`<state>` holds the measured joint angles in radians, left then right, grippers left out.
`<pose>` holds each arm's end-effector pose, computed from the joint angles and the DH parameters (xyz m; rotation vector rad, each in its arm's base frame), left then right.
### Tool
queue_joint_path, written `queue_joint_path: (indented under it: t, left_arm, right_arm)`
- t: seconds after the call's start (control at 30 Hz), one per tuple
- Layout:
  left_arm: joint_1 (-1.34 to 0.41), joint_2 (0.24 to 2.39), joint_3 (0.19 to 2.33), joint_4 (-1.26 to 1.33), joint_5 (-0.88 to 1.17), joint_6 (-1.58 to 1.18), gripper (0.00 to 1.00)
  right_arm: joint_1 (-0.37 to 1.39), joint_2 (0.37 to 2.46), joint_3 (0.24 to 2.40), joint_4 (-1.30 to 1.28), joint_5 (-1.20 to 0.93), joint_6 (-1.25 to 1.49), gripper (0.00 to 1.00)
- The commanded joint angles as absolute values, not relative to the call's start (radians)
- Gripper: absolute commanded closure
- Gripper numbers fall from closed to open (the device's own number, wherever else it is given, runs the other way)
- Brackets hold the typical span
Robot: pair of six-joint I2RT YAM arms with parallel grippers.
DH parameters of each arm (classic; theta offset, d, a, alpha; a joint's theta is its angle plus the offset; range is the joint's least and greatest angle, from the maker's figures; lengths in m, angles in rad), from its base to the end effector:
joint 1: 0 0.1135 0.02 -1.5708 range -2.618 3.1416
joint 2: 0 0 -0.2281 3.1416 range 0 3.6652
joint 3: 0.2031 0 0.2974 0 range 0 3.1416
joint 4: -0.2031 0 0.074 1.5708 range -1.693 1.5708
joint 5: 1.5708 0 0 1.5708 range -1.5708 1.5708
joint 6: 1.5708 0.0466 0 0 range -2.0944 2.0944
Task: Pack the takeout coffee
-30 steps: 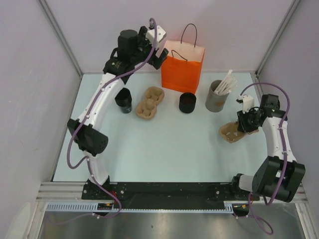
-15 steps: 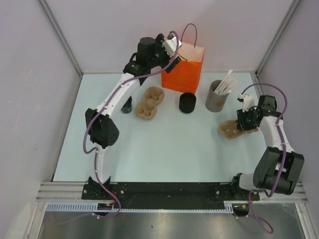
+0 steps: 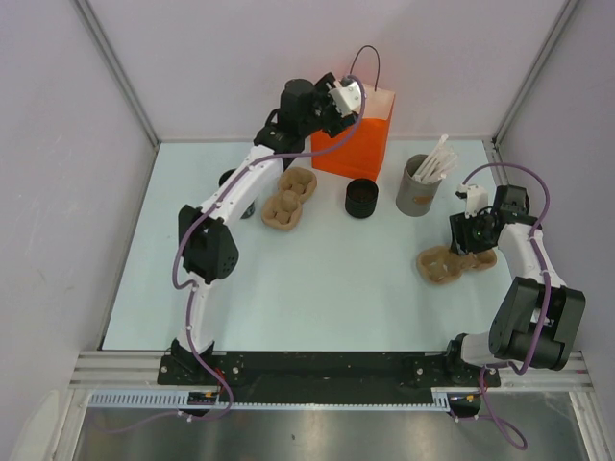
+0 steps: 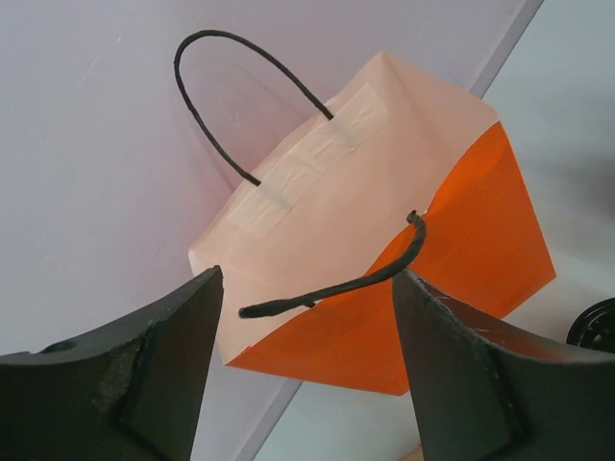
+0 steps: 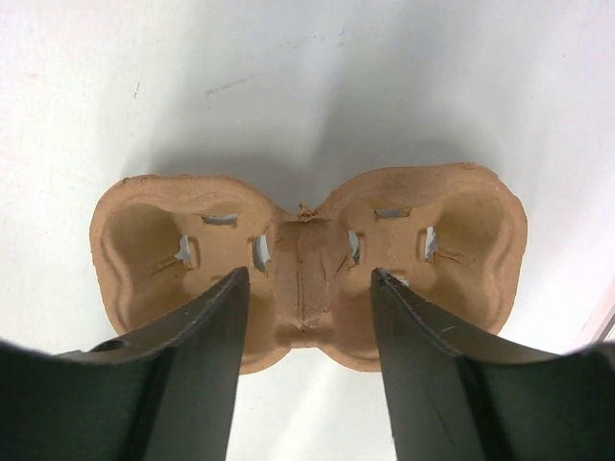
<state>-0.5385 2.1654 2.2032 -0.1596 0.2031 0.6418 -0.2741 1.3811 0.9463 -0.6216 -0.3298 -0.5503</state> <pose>0.4719 -0.2929 0.3589 1.0634 1.3147 -0.0944 0.3165 -0.0733 0.1664 -0.4599 2.5011 0.1196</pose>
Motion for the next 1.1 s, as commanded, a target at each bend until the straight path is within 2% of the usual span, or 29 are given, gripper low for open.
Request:
queue_joint_path:
  t: [0.0, 0.03, 0.07, 0.17, 0.2, 0.27, 0.43, 0.67, 0.87, 1.07]
  left_arm:
    - [-0.555, 2.172, 2.249, -0.101, 0.206, 0.710, 0.30]
    - [-0.561, 2.174, 2.249, -0.103, 0.203, 0.716, 0.34]
    - [-0.563, 2.177, 2.247, -0.097, 0.192, 0.729, 0.46]
    - [-0.571, 2.181, 2.246, -0.075, 0.170, 0.735, 0.63]
    - [-0.572, 2.183, 2.246, -0.066, 0.146, 0.736, 0.65]
    - [-0.578, 2.187, 2.246, -0.028, 0.114, 0.741, 0.76]
    - [-0.606, 2.217, 2.247, 0.073, -0.038, 0.796, 0.91]
    - [-0.634, 2.292, 2.302, 0.247, -0.207, 0.857, 0.94]
    - [-0.652, 2.354, 2.336, 0.388, -0.271, 0.914, 1.00]
    - [-0.660, 2.370, 2.362, 0.443, -0.273, 0.916, 1.00]
  right_arm:
    - [-0.270, 1.374, 0.942, -0.598, -0.330, -0.549, 0.39]
    - [-0.270, 1.370, 0.942, -0.600, -0.331, -0.548, 0.38]
    - [-0.270, 1.364, 0.942, -0.600, -0.333, -0.546, 0.37]
    - [-0.272, 1.353, 0.942, -0.603, -0.341, -0.545, 0.34]
    - [-0.272, 1.347, 0.942, -0.607, -0.344, -0.543, 0.33]
    - [-0.273, 1.339, 0.942, -0.607, -0.348, -0.541, 0.32]
    - [-0.279, 1.327, 0.942, -0.612, -0.354, -0.538, 0.30]
    - [-0.296, 1.310, 0.942, -0.620, -0.376, -0.535, 0.29]
    - [-0.314, 1.282, 0.942, -0.629, -0.400, -0.531, 0.28]
    - [-0.324, 1.281, 0.942, -0.627, -0.408, -0.531, 0.27]
